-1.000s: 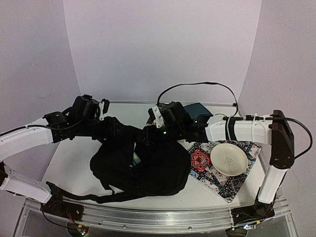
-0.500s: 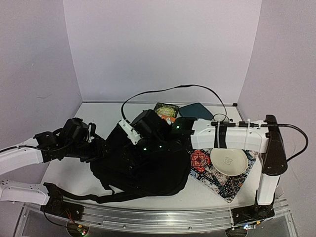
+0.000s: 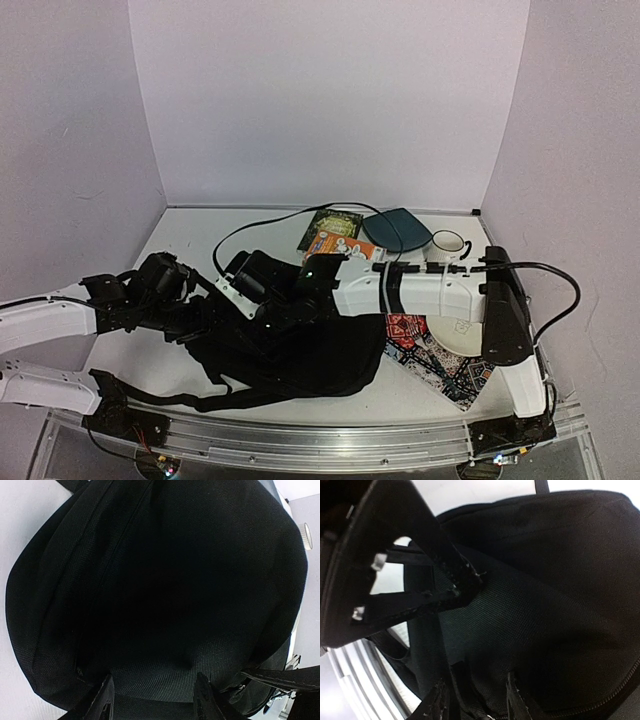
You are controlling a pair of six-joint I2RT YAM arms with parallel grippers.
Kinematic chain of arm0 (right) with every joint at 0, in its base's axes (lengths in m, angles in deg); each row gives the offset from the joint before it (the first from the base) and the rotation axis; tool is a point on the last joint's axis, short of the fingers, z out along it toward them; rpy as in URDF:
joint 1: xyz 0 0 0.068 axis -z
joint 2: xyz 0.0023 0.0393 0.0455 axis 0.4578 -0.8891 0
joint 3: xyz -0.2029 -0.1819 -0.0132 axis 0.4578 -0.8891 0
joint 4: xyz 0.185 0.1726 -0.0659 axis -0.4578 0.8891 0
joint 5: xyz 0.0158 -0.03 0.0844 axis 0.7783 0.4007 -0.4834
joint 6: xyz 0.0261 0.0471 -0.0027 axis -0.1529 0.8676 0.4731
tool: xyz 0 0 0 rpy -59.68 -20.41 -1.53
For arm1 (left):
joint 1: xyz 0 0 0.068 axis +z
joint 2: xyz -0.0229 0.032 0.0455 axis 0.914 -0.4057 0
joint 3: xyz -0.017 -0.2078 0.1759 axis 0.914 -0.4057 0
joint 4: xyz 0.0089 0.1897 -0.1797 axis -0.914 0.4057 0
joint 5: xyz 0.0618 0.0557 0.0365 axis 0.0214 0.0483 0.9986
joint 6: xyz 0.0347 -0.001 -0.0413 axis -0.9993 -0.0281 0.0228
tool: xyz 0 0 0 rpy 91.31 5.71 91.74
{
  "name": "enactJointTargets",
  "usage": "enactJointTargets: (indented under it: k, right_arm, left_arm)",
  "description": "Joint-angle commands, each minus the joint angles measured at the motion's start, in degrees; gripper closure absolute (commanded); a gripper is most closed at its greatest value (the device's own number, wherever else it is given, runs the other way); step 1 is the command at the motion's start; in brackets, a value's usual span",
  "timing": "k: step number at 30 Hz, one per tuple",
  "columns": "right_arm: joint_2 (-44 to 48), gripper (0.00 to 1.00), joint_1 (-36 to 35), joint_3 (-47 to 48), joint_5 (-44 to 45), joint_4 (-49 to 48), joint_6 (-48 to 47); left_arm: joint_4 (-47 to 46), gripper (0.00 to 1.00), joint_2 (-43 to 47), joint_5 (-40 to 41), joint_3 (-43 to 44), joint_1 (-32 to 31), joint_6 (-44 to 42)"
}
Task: Pack the student bag
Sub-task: Grab the lower front pocket of the student bag.
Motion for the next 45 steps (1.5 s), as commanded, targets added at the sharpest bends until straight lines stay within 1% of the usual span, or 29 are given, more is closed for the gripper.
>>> enactJointTargets:
  k: [1, 5, 9, 17, 20, 24, 26, 29, 30, 32, 34, 40, 45]
  right_arm:
    - [-2.07, 0.6, -0.76, 3.62, 1.8, 4.63, -1.47]
    - [-2.89, 0.58, -1.33, 4.62, 1.49, 5.41, -2.01]
    - [-3.42, 0.58, -1.91, 5.42, 2.14, 6.38, -2.47]
    - [-6.44, 0.62, -2.25, 7.04, 5.18, 9.22, -2.73]
    - [-7.1, 0.66, -2.25, 7.33, 6.43, 9.62, -2.96]
    - [-6.8, 0.78, -2.28, 7.49, 8.5, 9.59, -2.9]
    - [-6.23, 0.88, -2.16, 7.31, 9.73, 9.57, -2.81]
    - [-4.99, 0.95, -1.89, 7.1, 10.87, 9.51, -1.86]
    - [-4.38, 0.98, -1.59, 6.88, 10.53, 9.08, -1.35]
    - [-2.77, 1.0, -0.76, 5.75, 8.91, 7.45, 0.26]
    - [-0.72, 1.0, 0.32, 3.49, 6.58, 5.2, 1.86]
    - [4.52, 1.0, 4.62, -4.22, -4.4, -4.0, 7.47]
    - [6.61, 0.99, 5.89, -7.67, -6.88, -7.71, 9.19]
  left_arm:
    - [-1.84, 0.47, -1.24, -1.07, -0.2, -0.02, 0.13]
    - [-2.46, 0.47, -2.1, -1.36, -0.34, -0.03, 0.12]
    - [-3.06, 0.49, -2.83, -1.65, -0.46, -0.02, 0.14]
    - [-4.02, 0.51, -3.29, -2.28, -0.55, -0.01, 0.18]
    - [-4.11, 0.51, -3.12, -2.46, -0.79, -0.02, 0.22]
    - [-4.31, 0.51, -2.99, -2.75, -0.99, -0.02, 0.32]
    - [-4.42, 0.51, -2.8, -2.81, -0.99, -0.02, 0.39]
    - [-4.61, 0.51, -2.46, -2.85, -0.91, -0.02, 0.13]
    - [-4.62, 0.51, -2.24, -2.72, -0.9, -0.02, -0.08]
    - [-4.76, 0.51, -1.7, -2.45, -0.98, -0.01, -0.48]
    - [-5.01, 0.51, -1.16, -2.15, -0.99, -0.08, -1.05]
    - [-7.28, 0.5, 1.59, -1.24, -1.84, -0.26, -2.66]
    - [-10.12, 0.5, 1.9, -2.72, -3.4, -0.5, -3.02]
